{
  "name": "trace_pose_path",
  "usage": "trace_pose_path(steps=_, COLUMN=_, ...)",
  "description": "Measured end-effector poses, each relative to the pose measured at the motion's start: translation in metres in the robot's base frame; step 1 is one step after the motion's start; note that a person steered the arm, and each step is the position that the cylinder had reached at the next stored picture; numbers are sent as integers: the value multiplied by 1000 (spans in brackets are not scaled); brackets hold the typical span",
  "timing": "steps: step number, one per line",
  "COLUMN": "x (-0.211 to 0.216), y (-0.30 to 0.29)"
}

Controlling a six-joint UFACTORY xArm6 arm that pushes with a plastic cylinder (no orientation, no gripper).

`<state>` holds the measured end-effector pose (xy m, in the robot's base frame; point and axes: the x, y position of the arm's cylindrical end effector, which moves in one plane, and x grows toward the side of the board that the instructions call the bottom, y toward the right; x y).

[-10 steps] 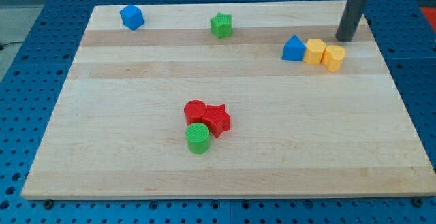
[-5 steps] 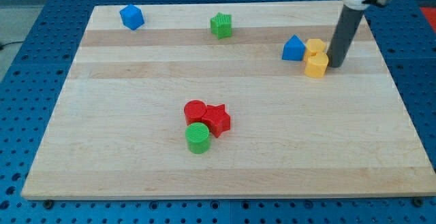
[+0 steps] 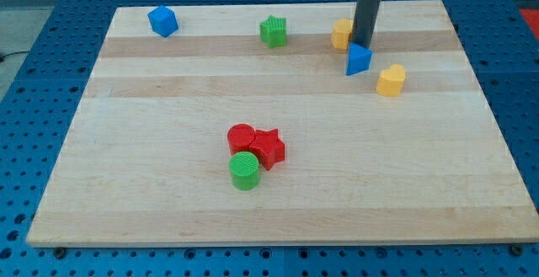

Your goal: Place the yellow blocks and the blue triangle in the form of triangle

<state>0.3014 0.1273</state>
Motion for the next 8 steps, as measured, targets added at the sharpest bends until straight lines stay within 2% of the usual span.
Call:
trace_pose_path(steps=3, x=1, y=-65)
trace_pose_path(steps=4, x=-22, y=-68)
trace_pose_path(steps=5, x=-48, y=-66)
trace_pose_path(steps=8, x=-84, y=6)
